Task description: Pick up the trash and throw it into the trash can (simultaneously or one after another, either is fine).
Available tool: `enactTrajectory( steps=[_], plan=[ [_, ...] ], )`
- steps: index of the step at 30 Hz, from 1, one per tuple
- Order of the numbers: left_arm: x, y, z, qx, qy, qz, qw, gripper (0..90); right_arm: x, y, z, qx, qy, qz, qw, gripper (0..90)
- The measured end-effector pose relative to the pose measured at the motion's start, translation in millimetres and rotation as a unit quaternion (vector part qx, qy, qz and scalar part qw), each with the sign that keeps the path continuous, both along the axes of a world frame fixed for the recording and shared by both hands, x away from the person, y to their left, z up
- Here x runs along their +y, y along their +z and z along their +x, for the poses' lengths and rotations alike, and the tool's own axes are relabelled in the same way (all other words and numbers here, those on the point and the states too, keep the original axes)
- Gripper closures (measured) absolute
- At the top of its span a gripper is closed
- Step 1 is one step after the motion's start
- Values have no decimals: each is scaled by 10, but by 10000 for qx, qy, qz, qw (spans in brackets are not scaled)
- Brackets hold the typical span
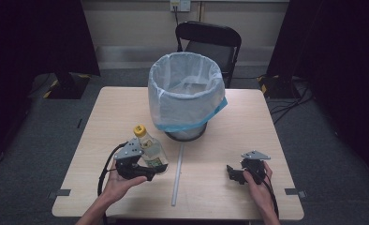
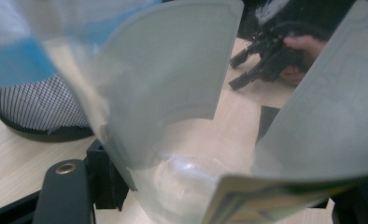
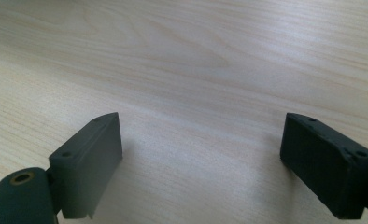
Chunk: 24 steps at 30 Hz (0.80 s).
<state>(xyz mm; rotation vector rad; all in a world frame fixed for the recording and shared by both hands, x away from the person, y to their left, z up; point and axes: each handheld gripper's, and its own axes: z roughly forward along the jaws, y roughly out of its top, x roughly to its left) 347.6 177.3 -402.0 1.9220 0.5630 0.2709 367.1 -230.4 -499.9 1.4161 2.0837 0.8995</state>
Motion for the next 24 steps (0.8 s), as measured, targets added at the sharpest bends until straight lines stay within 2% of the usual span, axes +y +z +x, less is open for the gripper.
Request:
enactTrajectory(
  steps=[3, 4, 5, 7, 9, 14, 18, 19, 24],
  plan=[
    [10, 117, 19, -31, -83, -81, 9999, 281, 0, 0, 0, 0, -1, 0, 10000, 120],
    [10, 117, 19, -31, -83, -81, 9999, 281, 0, 0, 0, 0, -1, 0, 10000, 120],
    [16, 178, 28, -112, -116, -149, 9998, 281, 0, 0, 0, 0, 2, 1, 10000, 120],
    [19, 208, 31, -125, -117, -181, 9997, 281, 0, 0, 0, 0, 1, 0, 10000, 121],
    [31, 302, 38, -205, -115, -243, 9994, 282, 0, 0, 0, 0, 0, -1, 10000, 121],
    [55, 434, 37, -373, -85, -290, 9988, 281, 0, 0, 0, 0, 1, 0, 10000, 120],
    [70, 595, 80, -437, -18, -297, 9986, 282, 0, 0, 0, 0, 1, 0, 10000, 121],
    [70, 595, 80, -437, -18, -297, 9986, 282, 0, 0, 0, 1, 1, 0, 10000, 120],
    [26, 764, 119, -476, -102, -386, 9981, 281, 0, 0, 0, 0, 0, -1, 10000, 120]
  ],
)
